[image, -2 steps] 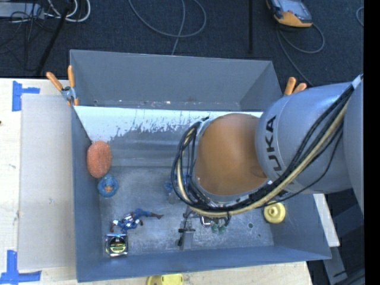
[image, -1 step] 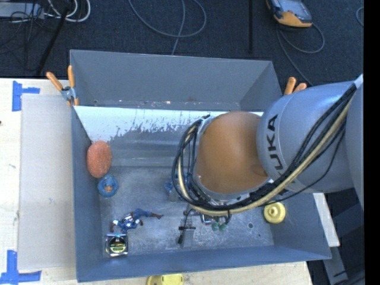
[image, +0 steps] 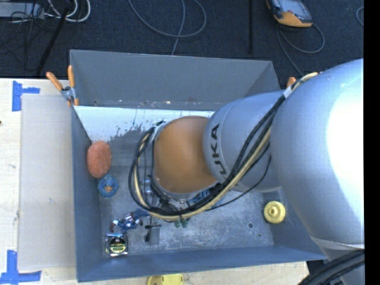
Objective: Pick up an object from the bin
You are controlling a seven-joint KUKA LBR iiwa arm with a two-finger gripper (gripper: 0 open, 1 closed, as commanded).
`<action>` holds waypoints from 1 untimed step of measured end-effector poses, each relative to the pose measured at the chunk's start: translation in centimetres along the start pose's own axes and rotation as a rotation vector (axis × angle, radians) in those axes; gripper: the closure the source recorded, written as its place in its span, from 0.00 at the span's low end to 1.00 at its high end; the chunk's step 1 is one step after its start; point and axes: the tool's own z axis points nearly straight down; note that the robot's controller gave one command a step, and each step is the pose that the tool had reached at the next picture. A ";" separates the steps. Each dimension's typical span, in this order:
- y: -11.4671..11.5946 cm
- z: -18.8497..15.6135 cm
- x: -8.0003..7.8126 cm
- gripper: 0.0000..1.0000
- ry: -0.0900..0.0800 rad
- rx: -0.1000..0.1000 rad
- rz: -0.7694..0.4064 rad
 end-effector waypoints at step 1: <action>1.3 0.3 -0.1 0.00 0.010 0.002 0.010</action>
Offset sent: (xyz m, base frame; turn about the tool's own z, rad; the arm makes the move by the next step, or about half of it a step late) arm 0.0037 0.0163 0.0028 0.1477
